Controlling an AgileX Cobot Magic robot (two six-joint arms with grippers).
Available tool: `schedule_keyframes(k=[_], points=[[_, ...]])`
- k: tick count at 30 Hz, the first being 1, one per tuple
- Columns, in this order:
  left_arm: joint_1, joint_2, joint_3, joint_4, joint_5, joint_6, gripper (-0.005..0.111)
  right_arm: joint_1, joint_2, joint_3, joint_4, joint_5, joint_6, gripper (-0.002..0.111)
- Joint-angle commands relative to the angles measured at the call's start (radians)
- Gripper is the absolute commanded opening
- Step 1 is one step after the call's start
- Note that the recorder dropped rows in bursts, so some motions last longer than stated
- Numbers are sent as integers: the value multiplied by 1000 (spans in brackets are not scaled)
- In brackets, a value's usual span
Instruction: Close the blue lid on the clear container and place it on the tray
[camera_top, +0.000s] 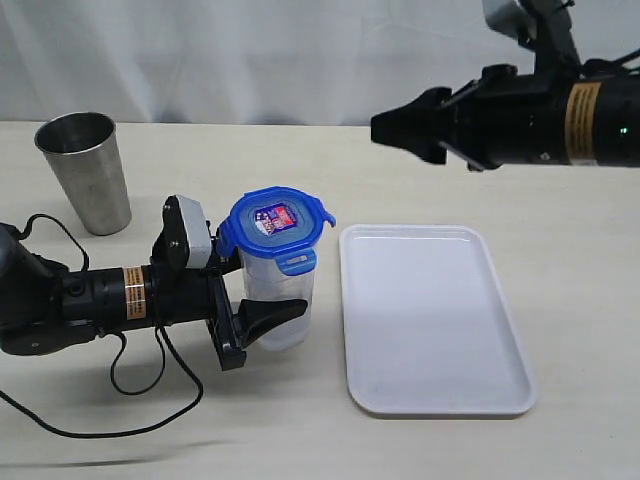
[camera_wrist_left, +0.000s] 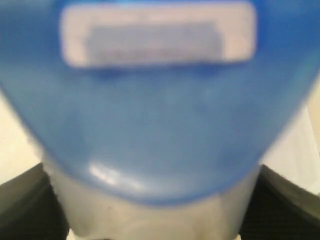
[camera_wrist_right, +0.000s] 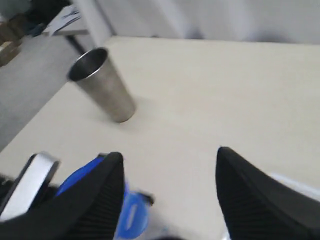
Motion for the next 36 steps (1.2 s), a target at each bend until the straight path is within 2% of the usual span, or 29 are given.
schedule_keyframes(k=[1, 5, 8, 10, 12, 14, 16, 18, 20, 21, 23, 25, 27, 31, 34, 36], points=[[-2, 1, -6, -18, 12, 4, 0, 0, -5, -47, -61, 278, 122, 53], [-2, 1, -6, -18, 14, 4, 0, 0, 12, -47, -61, 508, 72, 53], [-2, 1, -6, -20, 14, 4, 0, 0, 45, -47, -61, 740, -96, 53], [-2, 1, -6, -22, 14, 4, 0, 0, 63, -47, 92, 865, -263, 53], [-2, 1, -6, -26, 14, 7, 0, -2, 82, -69, 370, 960, -497, 53], [-2, 1, -6, -32, 14, 7, 0, -18, 108, -119, 739, 996, -866, 51], [-2, 1, -6, -32, 14, 7, 0, -38, 133, -177, 1189, 996, -1254, 47], [-2, 1, -6, -32, 14, 7, 0, -49, 156, -246, 1673, 1052, -1722, 47], [-2, 1, -6, -30, 14, 7, 0, -52, 175, -317, 2055, 1176, -2163, 48], [-2, 1, -6, -30, 17, 7, 0, -52, 185, -349, 2232, 1261, -2325, 48], [-2, 1, -6, -30, 25, 7, 0, -52, 206, -395, 2483, 1416, -2520, 48], [-2, 1, -6, -30, 37, 7, 0, -36, 228, -431, 2620, 1559, -2610, 48], [-2, 1, -6, -30, 37, 7, 0, -6, 248, -453, 2653, 1587, -2611, 48], [-2, 1, -6, -17, 37, 7, 0, 71, 286, -459, 2528, 1505, -2529, 49], [-2, 1, -6, 4, 31, 7, 0, 119, 318, -459, 2431, 1436, -2446, 59], [-2, 1, -6, 20, 31, 7, 0, 129, 335, -459, 2423, 1430, -2414, 61]])
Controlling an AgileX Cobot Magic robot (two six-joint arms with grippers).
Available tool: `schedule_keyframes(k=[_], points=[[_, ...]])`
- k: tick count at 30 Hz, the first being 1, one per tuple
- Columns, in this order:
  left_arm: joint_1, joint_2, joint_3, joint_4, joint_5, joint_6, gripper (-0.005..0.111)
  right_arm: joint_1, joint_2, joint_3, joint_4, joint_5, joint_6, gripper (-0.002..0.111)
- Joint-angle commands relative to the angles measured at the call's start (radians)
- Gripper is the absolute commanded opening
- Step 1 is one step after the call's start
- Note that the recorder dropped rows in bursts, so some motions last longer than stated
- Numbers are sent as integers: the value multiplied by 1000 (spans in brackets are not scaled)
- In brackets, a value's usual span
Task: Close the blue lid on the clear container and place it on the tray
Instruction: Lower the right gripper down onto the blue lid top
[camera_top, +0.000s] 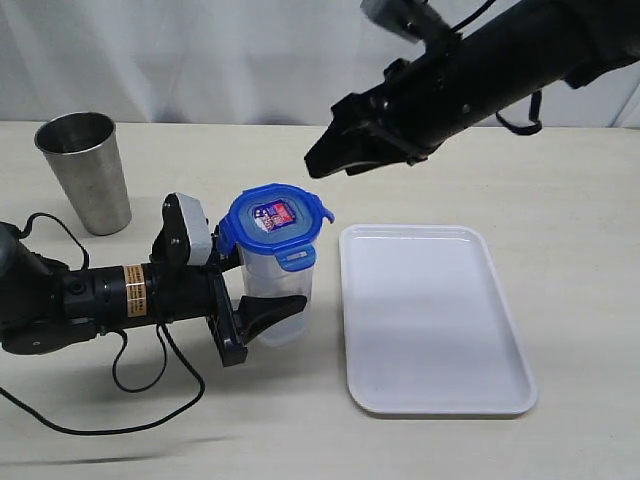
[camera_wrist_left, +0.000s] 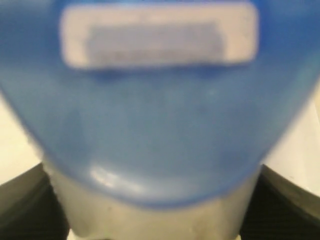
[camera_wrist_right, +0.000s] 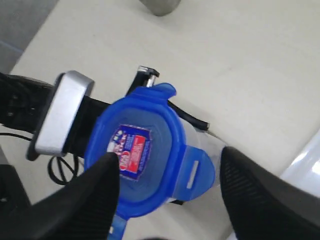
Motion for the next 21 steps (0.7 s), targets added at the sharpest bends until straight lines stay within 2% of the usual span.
schedule_keyframes(k=[1, 6, 21], points=[[-2, 1, -2, 36, 22, 5, 0, 29, 41, -3, -59, -43, 76, 60], [-2, 1, -2, 36, 8, 5, 0, 29, 68, -3, -51, -15, 75, 54], [-2, 1, -2, 36, -1, 5, 0, 29, 137, -3, 34, 57, 21, 52]])
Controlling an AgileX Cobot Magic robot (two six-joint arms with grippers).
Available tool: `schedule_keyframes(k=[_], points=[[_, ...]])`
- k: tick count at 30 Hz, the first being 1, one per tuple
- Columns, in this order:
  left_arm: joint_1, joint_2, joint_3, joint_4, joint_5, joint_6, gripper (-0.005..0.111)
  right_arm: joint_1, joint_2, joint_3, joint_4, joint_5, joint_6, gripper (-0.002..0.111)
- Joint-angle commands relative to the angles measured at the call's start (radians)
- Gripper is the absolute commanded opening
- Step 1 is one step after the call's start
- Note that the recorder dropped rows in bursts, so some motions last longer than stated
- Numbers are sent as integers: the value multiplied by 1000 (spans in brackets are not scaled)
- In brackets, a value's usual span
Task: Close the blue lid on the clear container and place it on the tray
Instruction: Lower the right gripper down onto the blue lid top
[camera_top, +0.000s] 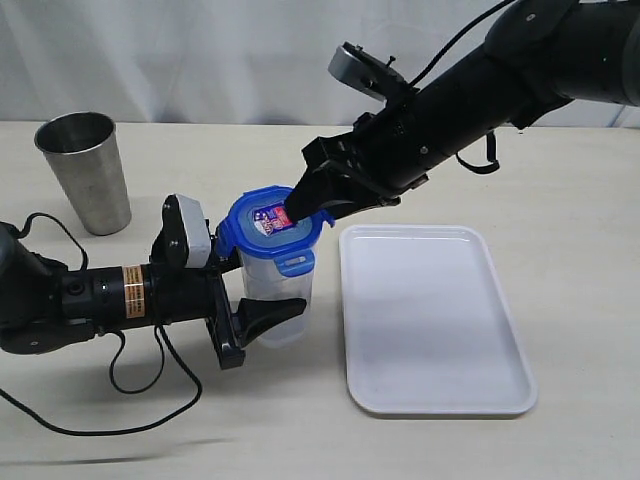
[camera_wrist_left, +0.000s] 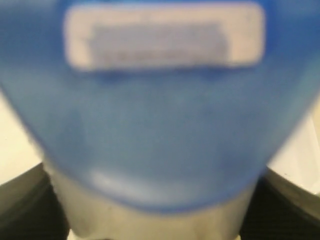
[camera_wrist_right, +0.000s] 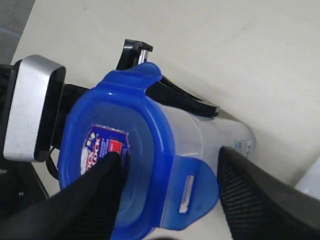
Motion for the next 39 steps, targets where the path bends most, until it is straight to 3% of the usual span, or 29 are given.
schedule_keyframes(k=[1, 6, 14, 21, 29, 39], points=[[-2, 1, -2, 13, 5, 3, 0, 0, 26, 0, -1, 42, -23, 50], [-2, 1, -2, 12, 5, 3, 0, 0, 62, 4, -16, 61, -23, 39], [-2, 1, -2, 12, 5, 3, 0, -2, 71, -2, -34, 37, -23, 58], [-2, 1, -2, 12, 9, 3, 0, -6, 71, -67, -66, 36, -16, 67], [-2, 1, -2, 12, 9, 0, 0, -6, 71, -176, -247, 67, 109, 67], [-2, 1, -2, 10, 9, 1, 0, 1, 71, -230, -112, 208, 22, 60]])
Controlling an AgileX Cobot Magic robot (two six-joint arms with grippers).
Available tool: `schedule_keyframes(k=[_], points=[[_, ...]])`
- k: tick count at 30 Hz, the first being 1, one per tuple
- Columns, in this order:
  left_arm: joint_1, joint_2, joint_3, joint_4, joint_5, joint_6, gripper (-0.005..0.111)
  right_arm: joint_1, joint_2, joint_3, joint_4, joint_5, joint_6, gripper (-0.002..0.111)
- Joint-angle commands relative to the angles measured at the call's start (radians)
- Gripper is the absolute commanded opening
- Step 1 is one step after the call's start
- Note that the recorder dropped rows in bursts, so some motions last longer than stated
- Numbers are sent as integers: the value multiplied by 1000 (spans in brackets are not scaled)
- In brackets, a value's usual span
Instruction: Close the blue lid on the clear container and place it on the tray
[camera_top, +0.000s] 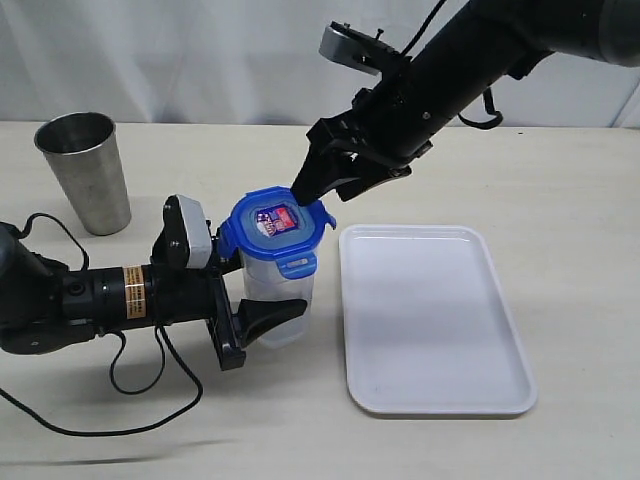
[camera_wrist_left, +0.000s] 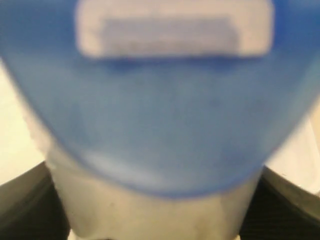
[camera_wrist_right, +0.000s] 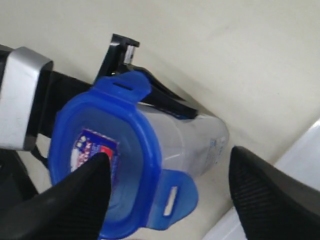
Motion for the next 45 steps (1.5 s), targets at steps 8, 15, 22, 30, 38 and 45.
schedule_keyframes(k=[8, 15, 22, 30, 38, 45], points=[[-2, 1, -2, 3, 13, 4, 0, 26, -3, 33, 61, 69, -52, 40], [-2, 1, -2, 3, 13, 4, 0, 26, -3, 85, 65, 52, -54, 39], [-2, 1, -2, 3, 13, 4, 0, 26, -1, 136, 72, 27, -53, 37], [-2, 1, -2, 3, 10, 2, 0, 26, 38, 163, 105, 20, -69, 15], [-2, 1, -2, 3, 10, 2, 0, 26, 108, 207, 192, 16, -141, 15], [-2, 1, -2, 5, 7, -1, 0, 24, 108, 213, 188, 9, -154, 20]])
